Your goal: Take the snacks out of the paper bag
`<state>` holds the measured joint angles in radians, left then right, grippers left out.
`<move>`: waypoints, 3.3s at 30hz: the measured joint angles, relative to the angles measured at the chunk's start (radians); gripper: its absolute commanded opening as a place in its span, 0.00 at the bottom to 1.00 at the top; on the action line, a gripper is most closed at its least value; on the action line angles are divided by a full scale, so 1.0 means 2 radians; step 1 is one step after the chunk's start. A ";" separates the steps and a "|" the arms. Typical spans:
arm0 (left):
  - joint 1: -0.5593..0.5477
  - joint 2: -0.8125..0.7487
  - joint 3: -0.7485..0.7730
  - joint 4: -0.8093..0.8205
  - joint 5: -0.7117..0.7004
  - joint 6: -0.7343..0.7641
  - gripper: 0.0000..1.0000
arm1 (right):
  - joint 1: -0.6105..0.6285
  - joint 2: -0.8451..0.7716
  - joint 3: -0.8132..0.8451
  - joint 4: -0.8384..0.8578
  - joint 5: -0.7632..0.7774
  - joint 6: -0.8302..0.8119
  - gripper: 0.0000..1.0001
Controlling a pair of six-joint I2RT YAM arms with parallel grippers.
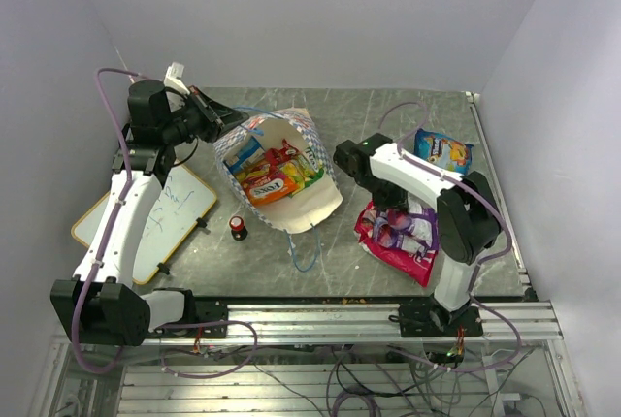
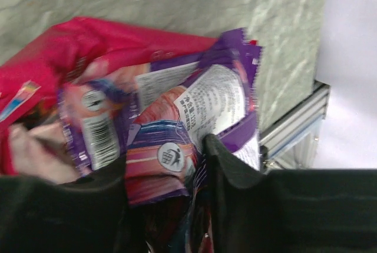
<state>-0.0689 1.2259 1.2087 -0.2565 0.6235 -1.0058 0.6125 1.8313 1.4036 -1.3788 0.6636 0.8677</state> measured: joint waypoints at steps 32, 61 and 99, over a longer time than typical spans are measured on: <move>0.000 0.014 0.043 -0.069 0.050 0.014 0.07 | 0.023 -0.473 -0.203 0.384 -0.194 -0.219 0.90; -0.004 0.065 0.113 -0.164 0.061 0.048 0.07 | 0.198 -0.102 -0.251 0.774 -0.404 -0.929 0.76; -0.006 0.091 0.157 -0.219 0.092 0.086 0.07 | 0.148 0.150 -0.078 0.943 -0.373 -0.889 0.29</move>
<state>-0.0799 1.4086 1.5234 -0.6941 0.8066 -0.8333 0.9092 2.1315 1.2469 0.5079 -0.0830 -0.9104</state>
